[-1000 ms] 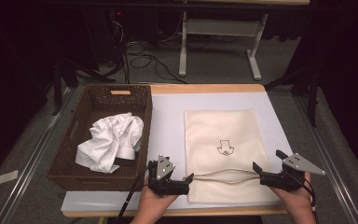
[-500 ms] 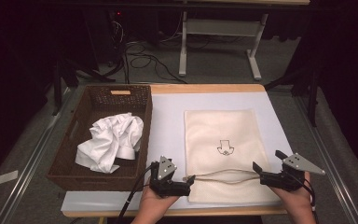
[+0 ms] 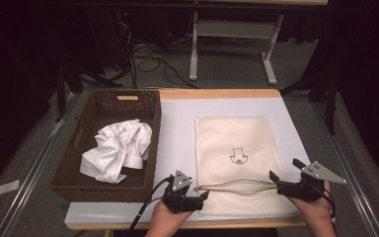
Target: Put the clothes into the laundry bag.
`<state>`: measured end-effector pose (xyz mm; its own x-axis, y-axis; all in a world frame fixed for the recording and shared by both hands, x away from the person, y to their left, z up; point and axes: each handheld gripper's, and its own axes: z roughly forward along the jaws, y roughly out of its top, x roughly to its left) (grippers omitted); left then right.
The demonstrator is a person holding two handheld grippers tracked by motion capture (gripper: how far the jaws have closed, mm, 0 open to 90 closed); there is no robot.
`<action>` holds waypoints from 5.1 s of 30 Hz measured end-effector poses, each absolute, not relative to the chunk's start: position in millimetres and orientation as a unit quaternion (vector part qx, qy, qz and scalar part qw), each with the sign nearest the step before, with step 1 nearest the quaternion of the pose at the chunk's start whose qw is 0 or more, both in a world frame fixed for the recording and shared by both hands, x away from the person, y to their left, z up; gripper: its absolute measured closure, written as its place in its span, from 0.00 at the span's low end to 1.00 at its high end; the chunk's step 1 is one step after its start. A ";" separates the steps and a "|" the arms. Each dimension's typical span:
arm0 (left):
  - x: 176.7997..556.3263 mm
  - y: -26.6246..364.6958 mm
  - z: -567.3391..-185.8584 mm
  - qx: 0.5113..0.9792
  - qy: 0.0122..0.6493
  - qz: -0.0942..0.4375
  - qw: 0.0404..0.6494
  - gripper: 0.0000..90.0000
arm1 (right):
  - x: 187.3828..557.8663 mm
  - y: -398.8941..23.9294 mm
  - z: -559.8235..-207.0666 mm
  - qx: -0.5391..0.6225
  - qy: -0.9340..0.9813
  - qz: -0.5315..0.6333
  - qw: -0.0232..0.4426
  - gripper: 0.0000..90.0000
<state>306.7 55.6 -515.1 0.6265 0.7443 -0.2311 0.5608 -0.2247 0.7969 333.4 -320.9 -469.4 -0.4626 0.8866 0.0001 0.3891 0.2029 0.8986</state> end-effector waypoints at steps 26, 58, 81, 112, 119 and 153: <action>283.8 43.8 -527.3 0.802 0.400 0.122 0.426 0.79 | 335.3 -319.1 -472.1 0.430 0.733 0.452 0.272 0.06; 310.5 73.0 -514.7 0.774 0.433 0.175 0.428 0.46 | 379.0 -329.6 -483.9 0.485 0.721 0.417 0.266 0.33; 309.6 72.5 -512.8 0.775 0.431 0.168 0.431 0.38 | 460.0 -312.6 -509.0 0.494 0.775 0.319 0.230 0.96; 315.1 50.3 -523.9 0.821 0.385 0.178 0.383 0.92 | 373.5 -360.9 -489.0 0.510 0.731 0.373 0.258 0.50; 324.9 62.9 -523.5 0.804 0.418 0.188 0.378 0.85 | 347.6 -355.3 -485.1 0.498 0.729 0.391 0.260 0.34; 321.7 59.7 -497.9 0.782 0.388 0.200 0.445 0.06 | 320.7 -299.8 -475.3 0.455 0.737 0.422 0.268 0.00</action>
<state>321.7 59.7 -497.9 0.6189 0.7848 -0.0331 0.4288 -0.3022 0.8514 320.7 -299.8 -475.3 -0.4431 0.8964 -0.0121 0.4445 0.2314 0.8654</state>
